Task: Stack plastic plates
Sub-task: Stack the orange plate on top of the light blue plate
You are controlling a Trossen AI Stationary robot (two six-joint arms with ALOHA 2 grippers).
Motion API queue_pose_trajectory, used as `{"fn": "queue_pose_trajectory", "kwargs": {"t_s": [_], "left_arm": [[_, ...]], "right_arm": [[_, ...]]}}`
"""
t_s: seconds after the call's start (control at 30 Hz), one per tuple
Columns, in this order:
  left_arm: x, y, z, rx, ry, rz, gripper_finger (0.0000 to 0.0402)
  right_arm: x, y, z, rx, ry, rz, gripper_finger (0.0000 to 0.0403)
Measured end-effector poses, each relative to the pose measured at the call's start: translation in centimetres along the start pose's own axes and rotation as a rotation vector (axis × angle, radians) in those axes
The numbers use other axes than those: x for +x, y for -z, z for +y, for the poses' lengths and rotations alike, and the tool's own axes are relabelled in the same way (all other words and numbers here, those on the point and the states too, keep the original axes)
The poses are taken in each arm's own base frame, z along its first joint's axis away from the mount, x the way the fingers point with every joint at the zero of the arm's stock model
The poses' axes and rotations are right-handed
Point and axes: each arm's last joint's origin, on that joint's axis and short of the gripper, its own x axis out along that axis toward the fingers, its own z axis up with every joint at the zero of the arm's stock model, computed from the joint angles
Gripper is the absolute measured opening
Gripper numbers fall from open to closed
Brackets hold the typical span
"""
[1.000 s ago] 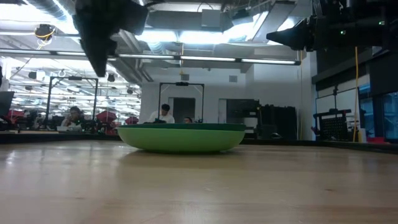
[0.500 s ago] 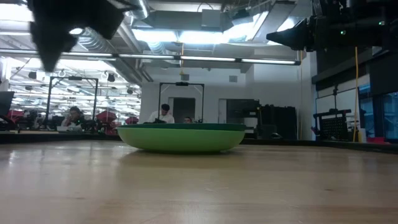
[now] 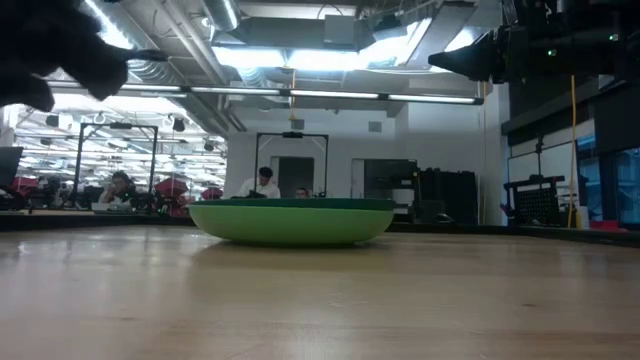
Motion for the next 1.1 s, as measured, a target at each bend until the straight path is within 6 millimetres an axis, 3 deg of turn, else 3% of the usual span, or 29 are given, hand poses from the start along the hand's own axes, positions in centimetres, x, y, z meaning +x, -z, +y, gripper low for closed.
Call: {"fn": "queue_pose_trajectory", "kwargs": {"t_s": [0.33,0.77,1.1], "left_arm": [[2.3,0.9,-0.8,0.079,0.124,0.073,0.0101],[2.5,0.8,-1.8,0.061,0.173,-0.025,0.0101],[3.6,4.2,-2.6,0.239,0.112,0.050,0.0101]], "right_arm": [[0.0,0.0,0.0,0.004,0.000,0.000,0.0144],[0.0,0.0,0.0,0.005,0.000,0.000,0.0144],[0.0,0.0,0.0,0.007,0.000,0.000,0.0144]]}}
